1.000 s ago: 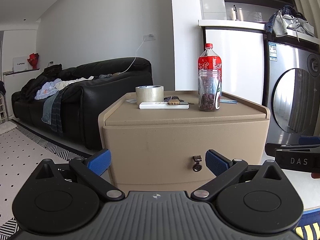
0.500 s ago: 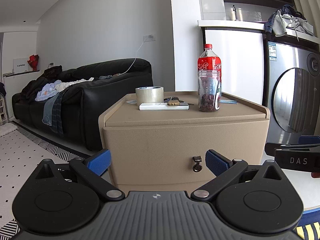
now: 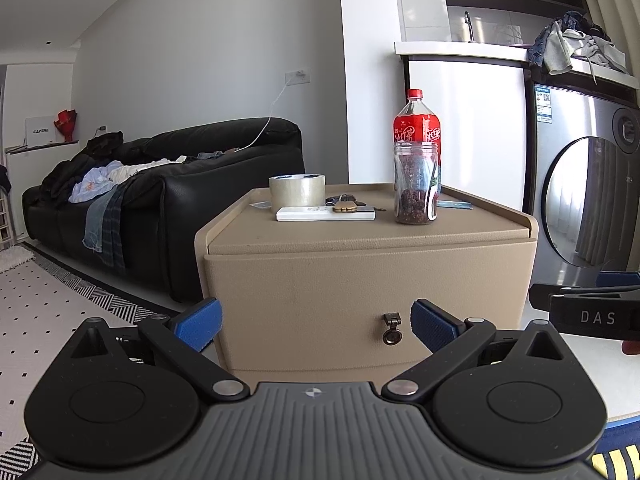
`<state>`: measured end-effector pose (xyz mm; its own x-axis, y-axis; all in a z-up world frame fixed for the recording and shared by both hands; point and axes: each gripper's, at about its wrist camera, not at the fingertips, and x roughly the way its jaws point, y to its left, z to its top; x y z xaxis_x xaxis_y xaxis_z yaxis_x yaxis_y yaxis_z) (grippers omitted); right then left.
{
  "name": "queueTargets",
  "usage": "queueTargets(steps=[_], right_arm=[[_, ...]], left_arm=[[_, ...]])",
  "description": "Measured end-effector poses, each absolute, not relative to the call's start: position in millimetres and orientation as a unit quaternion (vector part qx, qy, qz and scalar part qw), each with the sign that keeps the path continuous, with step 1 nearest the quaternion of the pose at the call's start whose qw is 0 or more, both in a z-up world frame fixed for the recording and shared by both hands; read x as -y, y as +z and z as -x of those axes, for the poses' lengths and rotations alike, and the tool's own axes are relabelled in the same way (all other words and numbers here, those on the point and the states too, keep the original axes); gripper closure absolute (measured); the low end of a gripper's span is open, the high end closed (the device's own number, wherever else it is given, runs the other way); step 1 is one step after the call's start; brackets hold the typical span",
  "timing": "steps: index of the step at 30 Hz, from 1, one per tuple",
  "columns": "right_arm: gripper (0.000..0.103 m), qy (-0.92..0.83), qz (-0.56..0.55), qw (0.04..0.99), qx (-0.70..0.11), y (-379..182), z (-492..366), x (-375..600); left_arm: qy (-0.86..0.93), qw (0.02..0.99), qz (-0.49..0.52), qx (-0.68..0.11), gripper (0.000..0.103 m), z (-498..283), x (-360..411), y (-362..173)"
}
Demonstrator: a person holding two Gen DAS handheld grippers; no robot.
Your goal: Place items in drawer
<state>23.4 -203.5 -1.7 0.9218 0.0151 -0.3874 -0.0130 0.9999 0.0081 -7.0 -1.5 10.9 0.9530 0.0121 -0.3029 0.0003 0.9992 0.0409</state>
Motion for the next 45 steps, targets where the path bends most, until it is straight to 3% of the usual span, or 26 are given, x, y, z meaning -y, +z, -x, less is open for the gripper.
queueTargets(steps=[27, 38, 45], right_arm=[[0.017, -0.006, -0.025, 0.98, -0.195, 13, -22, 210], [0.017, 0.003, -0.037, 0.962, -0.269, 11, -40, 232], [0.017, -0.005, -0.031, 0.972, -0.233, 14, -38, 241]], left_arm=[[0.016, 0.988, 0.0, -0.155, 0.0, -5, -5, 11], [0.016, 0.987, -0.03, -0.157, 0.0, -10, 1, 8], [0.019, 0.986, -0.012, -0.163, 0.0, -14, -4, 10]])
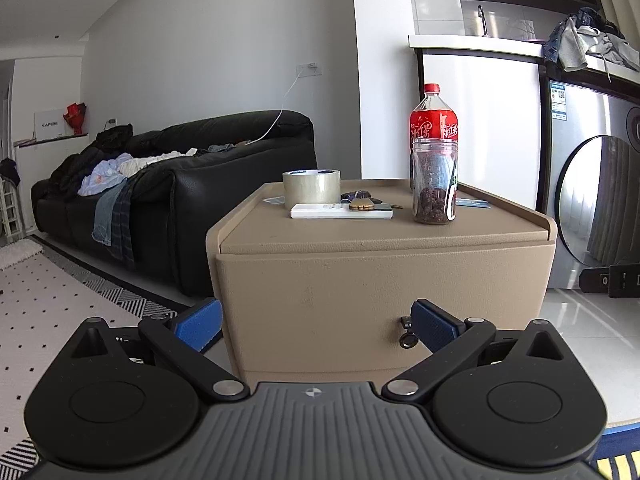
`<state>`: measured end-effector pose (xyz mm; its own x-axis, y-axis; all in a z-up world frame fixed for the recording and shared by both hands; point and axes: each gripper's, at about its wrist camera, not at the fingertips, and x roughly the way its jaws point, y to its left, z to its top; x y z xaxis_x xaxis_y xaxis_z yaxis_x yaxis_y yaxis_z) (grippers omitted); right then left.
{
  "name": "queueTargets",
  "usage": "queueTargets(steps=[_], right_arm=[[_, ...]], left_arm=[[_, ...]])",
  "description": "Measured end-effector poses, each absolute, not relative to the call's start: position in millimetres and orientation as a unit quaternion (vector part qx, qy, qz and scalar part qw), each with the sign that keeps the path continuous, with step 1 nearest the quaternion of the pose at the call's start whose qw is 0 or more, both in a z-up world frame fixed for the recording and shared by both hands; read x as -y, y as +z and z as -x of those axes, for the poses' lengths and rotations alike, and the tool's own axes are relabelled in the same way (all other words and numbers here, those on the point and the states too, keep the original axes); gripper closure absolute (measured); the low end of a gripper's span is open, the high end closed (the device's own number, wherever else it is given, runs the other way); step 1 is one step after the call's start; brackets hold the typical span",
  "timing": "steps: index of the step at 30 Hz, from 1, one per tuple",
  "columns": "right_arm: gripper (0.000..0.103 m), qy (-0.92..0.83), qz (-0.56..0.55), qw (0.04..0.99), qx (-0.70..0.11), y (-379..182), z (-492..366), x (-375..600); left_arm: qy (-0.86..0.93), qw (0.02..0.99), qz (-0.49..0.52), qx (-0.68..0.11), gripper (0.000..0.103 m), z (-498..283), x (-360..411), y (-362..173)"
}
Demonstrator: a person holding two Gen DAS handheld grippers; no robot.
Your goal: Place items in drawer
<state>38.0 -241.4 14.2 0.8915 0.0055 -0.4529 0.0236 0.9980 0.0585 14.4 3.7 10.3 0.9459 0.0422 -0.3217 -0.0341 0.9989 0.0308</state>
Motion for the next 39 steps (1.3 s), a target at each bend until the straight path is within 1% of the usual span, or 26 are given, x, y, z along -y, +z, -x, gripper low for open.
queueTargets(steps=[2, 7, 18, 22, 28, 39], right_arm=[[0.017, -0.005, -0.03, 0.973, -0.229, 12, -37, 242], [0.017, -0.006, -0.029, 0.975, -0.218, 7, -34, 243], [0.017, -0.001, -0.032, 0.975, -0.22, 6, -37, 250], [0.017, -0.006, -0.031, 0.977, -0.211, 4, -37, 255], [0.017, -0.015, -0.018, 0.976, -0.218, -6, -40, 257], [0.017, -0.006, 0.014, 0.981, -0.194, -5, -32, 247]], left_arm=[[0.015, 0.987, -0.006, -0.163, 0.0, -15, -2, 8], [0.005, 0.987, -0.043, -0.155, 0.0, -15, 10, -3], [0.01, 0.987, -0.007, -0.159, 0.0, -15, 2, -6], [0.008, 0.986, -0.032, -0.162, 0.0, -16, 7, -11], [0.002, 0.986, -0.017, -0.167, 0.0, -15, 5, -11], [0.006, 0.986, -0.012, -0.167, 0.0, -14, 1, -12]])
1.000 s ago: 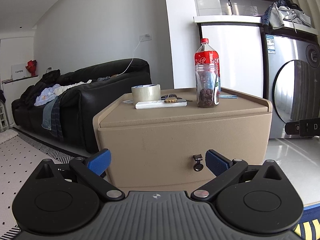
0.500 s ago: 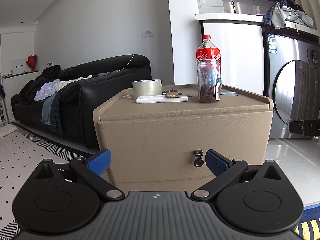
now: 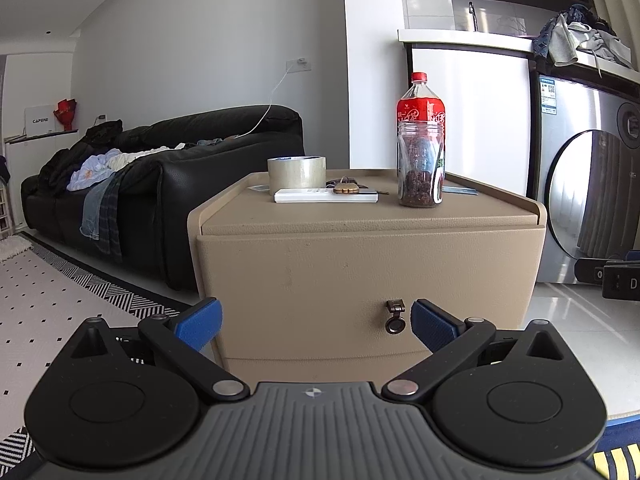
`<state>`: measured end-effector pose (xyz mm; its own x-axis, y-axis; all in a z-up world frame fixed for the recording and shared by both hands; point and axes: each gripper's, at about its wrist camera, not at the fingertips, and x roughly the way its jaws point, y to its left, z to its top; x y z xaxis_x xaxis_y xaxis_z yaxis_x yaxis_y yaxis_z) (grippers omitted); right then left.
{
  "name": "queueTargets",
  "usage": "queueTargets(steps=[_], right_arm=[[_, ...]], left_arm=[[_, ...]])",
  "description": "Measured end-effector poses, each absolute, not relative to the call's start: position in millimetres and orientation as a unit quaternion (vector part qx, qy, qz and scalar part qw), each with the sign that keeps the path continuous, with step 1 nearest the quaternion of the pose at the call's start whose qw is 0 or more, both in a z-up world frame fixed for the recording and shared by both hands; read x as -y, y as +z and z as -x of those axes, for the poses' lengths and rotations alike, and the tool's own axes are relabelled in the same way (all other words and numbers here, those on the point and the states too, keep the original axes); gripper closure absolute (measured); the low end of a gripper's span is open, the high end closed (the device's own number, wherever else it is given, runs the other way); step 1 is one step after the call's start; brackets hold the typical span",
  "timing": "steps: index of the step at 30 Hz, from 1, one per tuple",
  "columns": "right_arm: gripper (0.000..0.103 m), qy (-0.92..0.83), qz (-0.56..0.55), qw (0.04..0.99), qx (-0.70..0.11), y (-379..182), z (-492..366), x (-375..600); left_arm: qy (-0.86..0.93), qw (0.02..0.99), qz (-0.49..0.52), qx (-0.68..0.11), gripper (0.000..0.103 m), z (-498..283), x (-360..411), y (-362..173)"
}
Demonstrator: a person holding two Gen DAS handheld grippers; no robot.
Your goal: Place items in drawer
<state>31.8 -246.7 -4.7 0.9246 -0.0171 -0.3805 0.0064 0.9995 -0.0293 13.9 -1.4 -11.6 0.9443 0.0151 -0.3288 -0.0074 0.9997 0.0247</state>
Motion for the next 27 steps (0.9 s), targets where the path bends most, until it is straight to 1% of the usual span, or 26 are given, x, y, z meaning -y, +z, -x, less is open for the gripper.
queueTargets(steps=[8, 27], right_arm=[[0.017, -0.012, -0.005, 0.979, -0.204, -5.6, -34.7, 253.0], [0.017, -0.012, -0.005, 0.978, -0.209, -5.4, -32.1, 252.7]], left_arm=[[0.004, 0.987, -0.017, -0.161, 0.0, -11.8, 1.5, -11.8], [0.0, 0.987, -0.023, -0.156, 0.0, -8.7, 1.6, -11.9]])
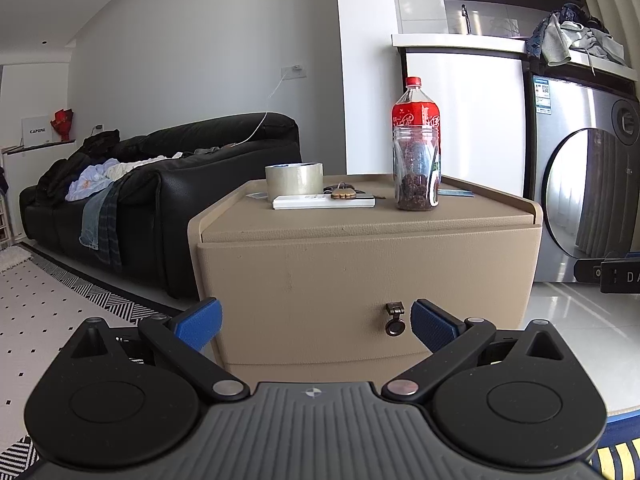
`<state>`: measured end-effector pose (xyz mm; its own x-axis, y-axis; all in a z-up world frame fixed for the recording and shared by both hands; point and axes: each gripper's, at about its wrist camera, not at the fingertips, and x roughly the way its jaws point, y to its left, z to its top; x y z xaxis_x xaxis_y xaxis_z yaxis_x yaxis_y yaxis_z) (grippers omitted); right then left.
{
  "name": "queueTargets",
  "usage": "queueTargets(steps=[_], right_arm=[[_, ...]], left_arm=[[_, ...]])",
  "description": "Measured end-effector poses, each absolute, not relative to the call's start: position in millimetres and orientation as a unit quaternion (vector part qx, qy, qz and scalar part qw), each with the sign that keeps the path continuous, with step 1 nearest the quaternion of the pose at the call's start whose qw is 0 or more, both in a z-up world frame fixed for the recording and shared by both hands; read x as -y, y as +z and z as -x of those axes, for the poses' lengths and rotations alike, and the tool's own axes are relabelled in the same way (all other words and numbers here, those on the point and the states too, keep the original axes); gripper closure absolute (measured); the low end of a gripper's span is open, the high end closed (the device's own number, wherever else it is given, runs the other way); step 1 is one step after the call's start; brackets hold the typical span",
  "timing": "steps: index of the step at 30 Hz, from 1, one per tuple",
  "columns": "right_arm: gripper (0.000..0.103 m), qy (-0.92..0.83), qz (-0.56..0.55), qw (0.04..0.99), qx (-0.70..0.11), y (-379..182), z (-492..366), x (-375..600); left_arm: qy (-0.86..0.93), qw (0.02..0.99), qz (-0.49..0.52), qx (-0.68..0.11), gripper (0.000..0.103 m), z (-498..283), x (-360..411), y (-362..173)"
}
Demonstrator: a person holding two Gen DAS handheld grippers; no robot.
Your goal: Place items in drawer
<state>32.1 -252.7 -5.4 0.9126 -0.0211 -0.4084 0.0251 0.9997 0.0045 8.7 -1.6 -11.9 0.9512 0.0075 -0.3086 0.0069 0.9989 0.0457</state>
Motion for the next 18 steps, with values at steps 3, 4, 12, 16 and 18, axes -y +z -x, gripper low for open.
queueTargets(steps=[3, 4, 12, 16, 18], right_arm=[[0.017, -0.012, -0.001, 0.978, -0.208, -5.3, -31.5, 251.3], [0.017, -0.011, -0.001, 0.978, -0.209, -5.4, -31.4, 250.9], [0.017, -0.01, 0.004, 0.977, -0.211, -6.5, -30.9, 248.2], [0.017, -0.01, 0.004, 0.977, -0.211, -6.8, -31.3, 248.4], [0.017, -0.011, 0.003, 0.977, -0.211, -6.9, -31.2, 249.0]], left_arm=[[-0.001, 0.988, -0.018, -0.155, 0.0, -8.2, 1.0, -10.1], [-0.001, 0.988, -0.016, -0.155, 0.0, -8.1, 0.8, -9.5], [-0.001, 0.988, -0.023, -0.154, 0.0, -7.2, 2.6, -9.6], [-0.001, 0.988, -0.027, -0.153, 0.0, -6.7, 3.2, -10.6], [0.0, 0.988, -0.027, -0.155, 0.0, -7.3, 2.9, -11.6]])
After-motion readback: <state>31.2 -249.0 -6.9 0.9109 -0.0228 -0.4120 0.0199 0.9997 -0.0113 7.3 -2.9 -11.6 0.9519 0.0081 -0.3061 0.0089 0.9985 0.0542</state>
